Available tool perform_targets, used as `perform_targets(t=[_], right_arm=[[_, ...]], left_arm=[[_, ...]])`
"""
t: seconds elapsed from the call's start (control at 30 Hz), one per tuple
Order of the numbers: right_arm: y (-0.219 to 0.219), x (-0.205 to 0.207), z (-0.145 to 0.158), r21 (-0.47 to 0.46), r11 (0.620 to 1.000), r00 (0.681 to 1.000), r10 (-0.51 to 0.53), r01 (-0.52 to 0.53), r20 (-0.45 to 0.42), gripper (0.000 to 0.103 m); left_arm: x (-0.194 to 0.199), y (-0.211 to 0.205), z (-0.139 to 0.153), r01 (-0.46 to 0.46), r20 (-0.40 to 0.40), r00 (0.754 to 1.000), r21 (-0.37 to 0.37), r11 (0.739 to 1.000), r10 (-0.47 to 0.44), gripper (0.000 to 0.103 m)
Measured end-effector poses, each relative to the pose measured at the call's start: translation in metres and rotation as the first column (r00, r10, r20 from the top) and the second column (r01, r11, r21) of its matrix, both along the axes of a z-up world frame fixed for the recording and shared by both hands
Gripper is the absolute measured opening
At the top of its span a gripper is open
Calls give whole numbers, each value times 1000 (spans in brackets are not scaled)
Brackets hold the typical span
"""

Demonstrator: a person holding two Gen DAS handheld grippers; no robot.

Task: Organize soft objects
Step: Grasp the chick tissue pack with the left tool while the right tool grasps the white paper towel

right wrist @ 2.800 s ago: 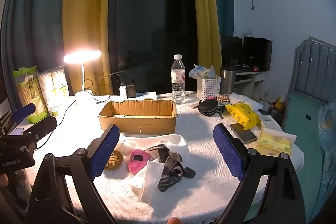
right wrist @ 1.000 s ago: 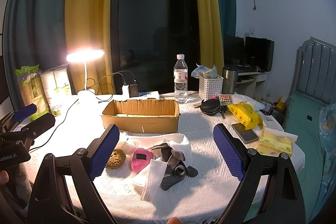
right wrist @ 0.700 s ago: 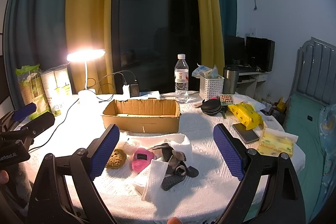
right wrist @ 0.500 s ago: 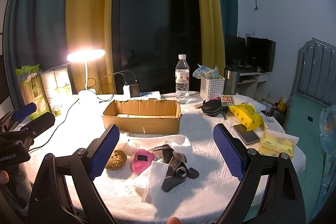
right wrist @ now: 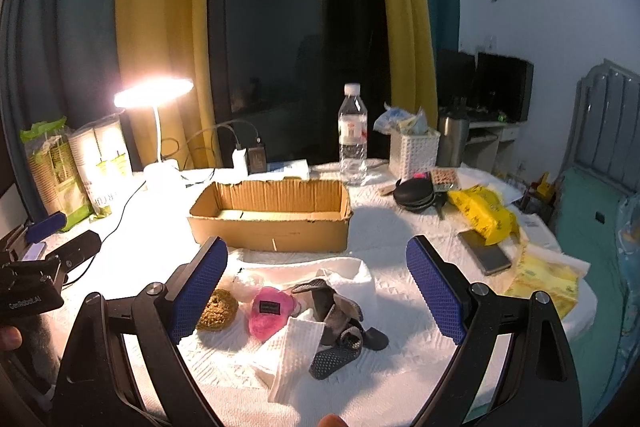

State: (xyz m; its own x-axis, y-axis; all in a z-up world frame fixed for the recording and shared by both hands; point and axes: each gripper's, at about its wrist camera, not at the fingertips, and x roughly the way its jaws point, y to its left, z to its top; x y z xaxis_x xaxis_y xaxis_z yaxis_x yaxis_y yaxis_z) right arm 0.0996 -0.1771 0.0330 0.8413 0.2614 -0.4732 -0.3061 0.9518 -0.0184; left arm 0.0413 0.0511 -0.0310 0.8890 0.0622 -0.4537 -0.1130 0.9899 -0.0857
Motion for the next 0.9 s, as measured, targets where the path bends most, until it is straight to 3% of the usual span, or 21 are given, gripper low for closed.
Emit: perform_targets(t=[0.3,0.6,0.67,0.8,0.9], right_arm=[[4,45,-36,-33,999,996,9,-13,-93,93],[-10,92,-64,-48,999,985,-20,12,-174,93],[-14,105,-71,-30,999,978,-20,14,-209,93],[-17,128,-87,-23,1000,965,-17,12,-260,93],[-17,143,-103,-7,1000,948,-5,3,-317,93]], left_arm=[[38,4,-52,13,-179,984,-22,1000,-16,102],[74,-3,-97,32,-331,943,-24,999,-38,101],[80,-4,-107,32,-367,929,-33,999,-42,91],[87,-1,-119,12,-411,911,-39,999,-27,89],[91,1,-124,10,-439,898,-49,999,-31,77]])
